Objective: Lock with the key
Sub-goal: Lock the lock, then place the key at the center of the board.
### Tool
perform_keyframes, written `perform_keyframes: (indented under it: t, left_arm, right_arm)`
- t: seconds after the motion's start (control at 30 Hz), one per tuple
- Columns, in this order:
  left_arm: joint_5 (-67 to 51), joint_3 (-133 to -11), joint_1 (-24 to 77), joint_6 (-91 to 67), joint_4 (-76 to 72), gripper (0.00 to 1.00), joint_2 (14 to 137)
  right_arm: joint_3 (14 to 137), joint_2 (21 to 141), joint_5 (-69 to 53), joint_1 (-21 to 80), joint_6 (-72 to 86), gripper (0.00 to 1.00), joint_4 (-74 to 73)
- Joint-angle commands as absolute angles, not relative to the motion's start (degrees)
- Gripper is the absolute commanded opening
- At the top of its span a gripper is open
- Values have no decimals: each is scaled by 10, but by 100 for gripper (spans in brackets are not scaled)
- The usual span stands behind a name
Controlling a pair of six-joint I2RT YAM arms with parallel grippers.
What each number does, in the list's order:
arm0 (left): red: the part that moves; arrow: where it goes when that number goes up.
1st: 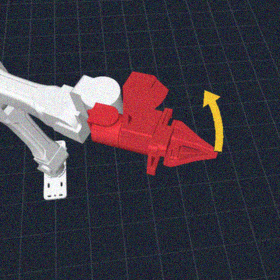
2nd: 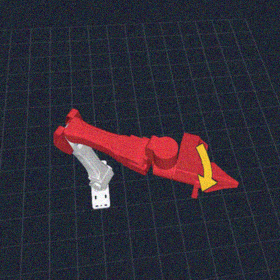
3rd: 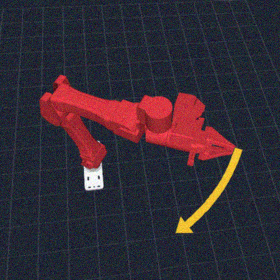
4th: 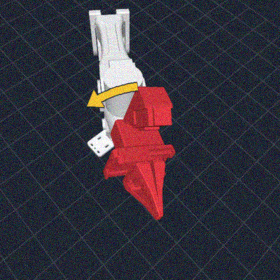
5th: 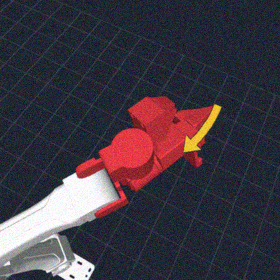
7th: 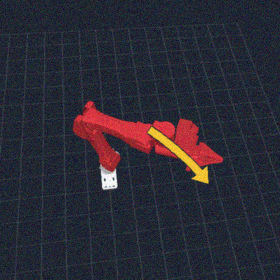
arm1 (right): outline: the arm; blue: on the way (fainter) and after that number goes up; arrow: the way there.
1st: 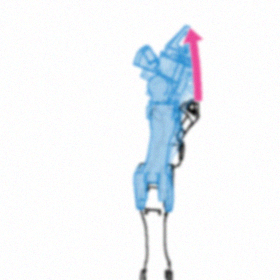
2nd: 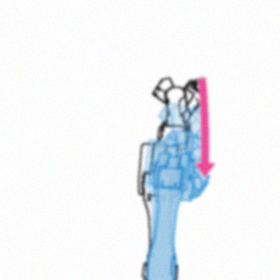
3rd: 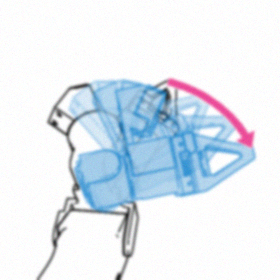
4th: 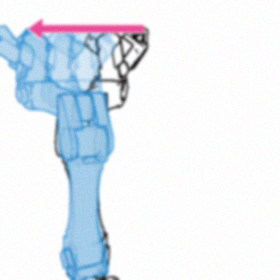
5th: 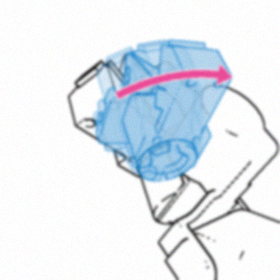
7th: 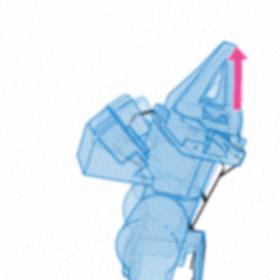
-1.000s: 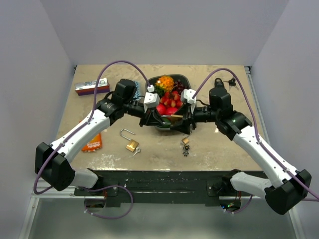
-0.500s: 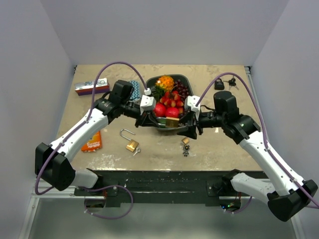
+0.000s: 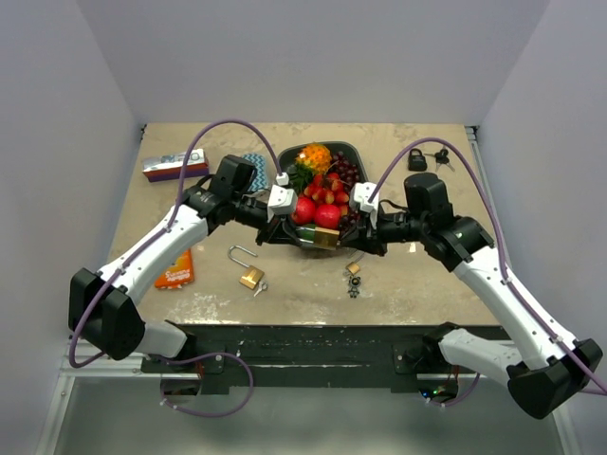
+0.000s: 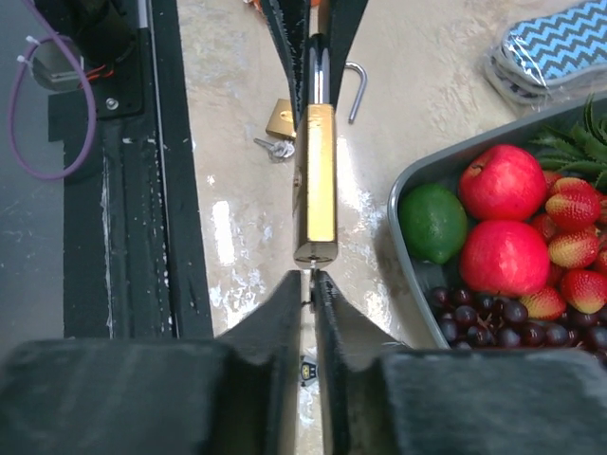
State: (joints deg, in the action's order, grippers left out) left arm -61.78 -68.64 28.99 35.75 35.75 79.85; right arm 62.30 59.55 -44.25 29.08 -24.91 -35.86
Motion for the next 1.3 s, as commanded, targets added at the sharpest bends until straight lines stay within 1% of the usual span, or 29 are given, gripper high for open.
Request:
perform_keyframes:
  t: [0.0,0.03,0.13,0.47,0.57,0.6,0.67,0.73,0.8,0.9,0.97,1.0,1.13,1.27]
  left_arm:
    - [-668,-717,288,375,323,0,790]
    - [-667,-716,287,375,324,0,790]
    - [-664,-716,280,379,332,0,789]
    - [-657,-720,256,414,362,0,797]
    - [-657,-723,250,417,365,0,802]
    - [-656,-724,250,415,362,0,803]
    - [-641,-726,250,397,340,0,805]
    - [-619,-730,250,377,315,0,814]
    - [-611,-752,250,374,320,0,830]
    - [-600,-770,251,370,321,0,840]
    - [-593,-770,251,364,312,0,839]
    - [-592,-769,251,360,309,0,838]
    - [-590,-761,251,355,301,0,836]
    - [-580,-738,251,366,309,0,820]
  right_arm:
    - [646,596,-419,288,-264,3,-352]
    - [645,595,-413,288,-265,0,-354]
    - [644,599,-395,277,-267,0,-365]
    - [656,602,-434,186,-303,0,-421]
    - [645,608,-446,123,-301,0,-429]
    - [642,613,-450,80,-297,0,-425]
    - [629,625,-439,36,-270,0,-404]
    - [618,654,-424,-34,-238,0,-363]
    - [613,697,-393,-91,-225,0,-325]
    - [616,741,-337,-159,-196,0,-254]
    - [626,793,-303,-188,-180,0,-222]
    - [630,814,-269,-193,-176,0,-195]
    - [659,912,-230,-214,-136,0,-132]
    - [673,972,-210,-221,-127,0,-89]
